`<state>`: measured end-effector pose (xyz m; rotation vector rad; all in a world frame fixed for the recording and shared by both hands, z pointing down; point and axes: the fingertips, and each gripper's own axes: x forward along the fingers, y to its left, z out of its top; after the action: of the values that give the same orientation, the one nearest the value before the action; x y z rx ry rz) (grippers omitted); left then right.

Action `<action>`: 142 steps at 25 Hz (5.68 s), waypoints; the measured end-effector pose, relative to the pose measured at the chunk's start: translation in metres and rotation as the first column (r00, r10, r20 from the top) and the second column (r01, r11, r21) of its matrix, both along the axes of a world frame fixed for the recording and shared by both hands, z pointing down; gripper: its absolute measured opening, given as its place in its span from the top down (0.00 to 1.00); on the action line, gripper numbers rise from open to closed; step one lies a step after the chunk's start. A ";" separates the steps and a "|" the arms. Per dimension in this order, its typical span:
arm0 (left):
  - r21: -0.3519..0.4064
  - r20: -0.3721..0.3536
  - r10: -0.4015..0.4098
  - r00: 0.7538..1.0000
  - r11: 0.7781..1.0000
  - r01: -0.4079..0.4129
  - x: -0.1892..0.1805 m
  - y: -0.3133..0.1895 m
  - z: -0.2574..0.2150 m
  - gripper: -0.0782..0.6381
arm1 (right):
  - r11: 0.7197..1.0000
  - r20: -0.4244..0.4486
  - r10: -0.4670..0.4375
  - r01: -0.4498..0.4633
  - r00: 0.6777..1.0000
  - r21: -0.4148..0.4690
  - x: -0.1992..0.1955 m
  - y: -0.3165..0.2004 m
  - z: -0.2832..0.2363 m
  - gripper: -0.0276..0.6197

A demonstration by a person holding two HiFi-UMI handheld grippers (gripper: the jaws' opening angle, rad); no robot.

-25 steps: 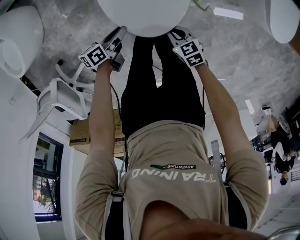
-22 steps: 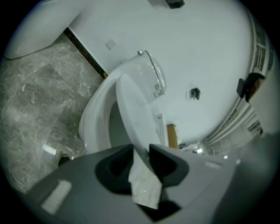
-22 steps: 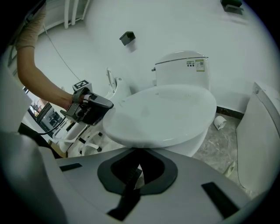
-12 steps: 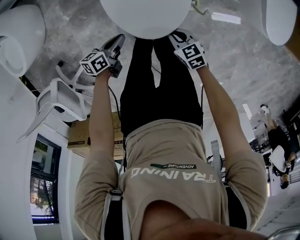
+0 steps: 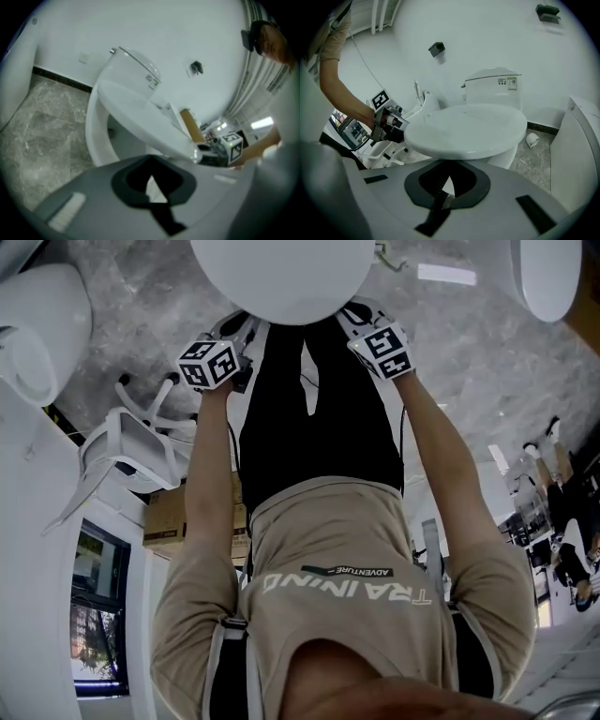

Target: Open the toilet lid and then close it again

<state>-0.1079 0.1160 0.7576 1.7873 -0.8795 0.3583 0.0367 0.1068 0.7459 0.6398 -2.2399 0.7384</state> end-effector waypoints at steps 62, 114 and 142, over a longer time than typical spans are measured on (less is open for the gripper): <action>0.025 0.266 -0.086 0.960 0.996 0.082 -0.011 -0.185 -0.169 0.89 | 0.999 0.037 -0.008 0.007 0.999 0.031 -0.014 -0.181 -0.178 0.94; 0.207 0.321 0.014 0.947 0.975 -0.084 -0.057 -0.406 -0.220 0.89 | 0.978 -0.099 0.138 -0.120 0.985 0.168 -0.036 -0.424 -0.237 0.94; 0.198 0.193 -0.093 0.977 0.979 0.054 -0.059 -0.444 -0.212 0.89 | 0.981 -0.077 0.129 -0.116 0.989 0.158 -0.051 -0.487 -0.245 0.93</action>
<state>-0.1671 -0.3275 0.5455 1.9120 -1.1537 0.4241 -0.0145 -0.3805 0.5012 0.8749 -2.2066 0.5896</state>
